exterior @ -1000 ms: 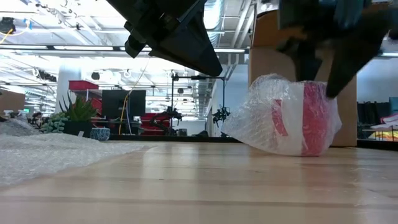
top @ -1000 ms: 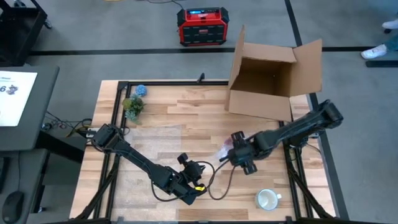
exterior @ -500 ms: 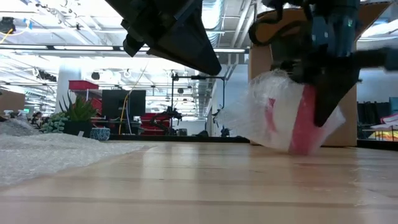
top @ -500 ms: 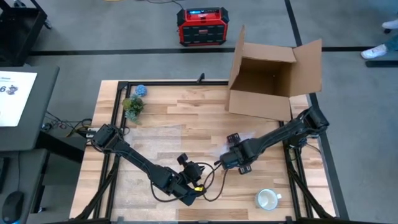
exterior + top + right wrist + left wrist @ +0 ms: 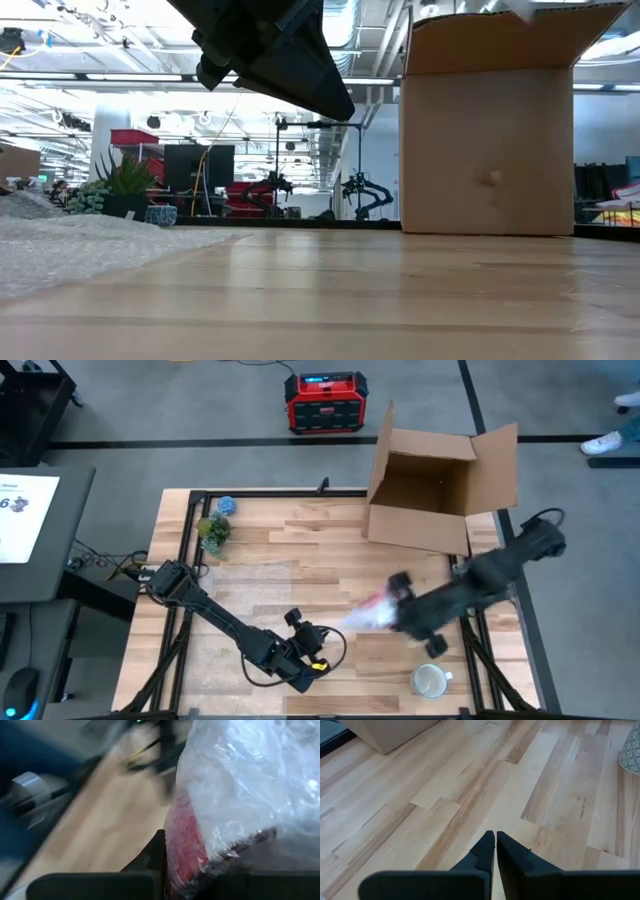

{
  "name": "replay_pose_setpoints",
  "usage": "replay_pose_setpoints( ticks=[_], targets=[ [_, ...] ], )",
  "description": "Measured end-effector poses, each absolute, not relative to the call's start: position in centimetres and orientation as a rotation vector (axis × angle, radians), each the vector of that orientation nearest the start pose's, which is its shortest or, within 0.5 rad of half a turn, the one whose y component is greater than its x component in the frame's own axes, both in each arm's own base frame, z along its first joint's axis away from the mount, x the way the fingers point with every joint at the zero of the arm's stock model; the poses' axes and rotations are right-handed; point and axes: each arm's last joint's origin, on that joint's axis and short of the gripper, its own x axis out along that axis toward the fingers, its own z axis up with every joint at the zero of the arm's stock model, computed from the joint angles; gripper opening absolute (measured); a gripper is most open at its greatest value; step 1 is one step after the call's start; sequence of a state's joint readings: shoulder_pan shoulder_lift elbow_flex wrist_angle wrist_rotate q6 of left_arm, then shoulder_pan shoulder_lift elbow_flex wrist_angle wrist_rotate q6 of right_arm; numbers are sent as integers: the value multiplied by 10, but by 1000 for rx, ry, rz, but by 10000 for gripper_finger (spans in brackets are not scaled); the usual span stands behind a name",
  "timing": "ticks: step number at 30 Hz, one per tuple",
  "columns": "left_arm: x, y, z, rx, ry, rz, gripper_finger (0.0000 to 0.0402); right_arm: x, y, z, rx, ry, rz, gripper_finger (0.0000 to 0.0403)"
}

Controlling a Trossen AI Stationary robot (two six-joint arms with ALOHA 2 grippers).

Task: Wrap mug
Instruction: Put the red wrapped mug into the cardboard box

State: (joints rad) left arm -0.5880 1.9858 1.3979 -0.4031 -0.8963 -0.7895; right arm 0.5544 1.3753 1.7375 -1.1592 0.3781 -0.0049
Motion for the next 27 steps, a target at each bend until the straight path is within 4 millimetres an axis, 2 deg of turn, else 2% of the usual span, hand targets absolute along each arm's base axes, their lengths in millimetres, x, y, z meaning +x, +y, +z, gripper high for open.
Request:
replay_pose_setpoints(
  ticks=[3, 5, 8, 10, 13, 18, 22, 27],
  targets=[
    [354, -209, 187, -78, 556, 532, 0, 186, 87, 473, -384, 642, -89, 23],
    [354, -209, 187, -78, 555, 532, 0, 170, 61, 489, -353, 618, -262, 23],
    [355, -209, 188, -77, 552, 528, 0, 154, 22, 498, -274, 634, -479, 23],
    [357, -208, 189, -77, 546, 526, 0, 149, -3, 497, -209, 694, -586, 23],
    [357, -208, 189, -77, 542, 524, 0, 147, -39, 486, -98, 857, -656, 23],
    [360, -208, 191, -60, 531, 510, 0, 157, -93, 462, 62, 1024, -604, 22],
    [361, -207, 191, -58, 529, 509, 0, 179, -131, 427, 138, 1161, -555, 22],
    [361, -207, 191, -57, 530, 509, 0, 209, -166, 386, 147, 1277, -509, 22]
  ],
)
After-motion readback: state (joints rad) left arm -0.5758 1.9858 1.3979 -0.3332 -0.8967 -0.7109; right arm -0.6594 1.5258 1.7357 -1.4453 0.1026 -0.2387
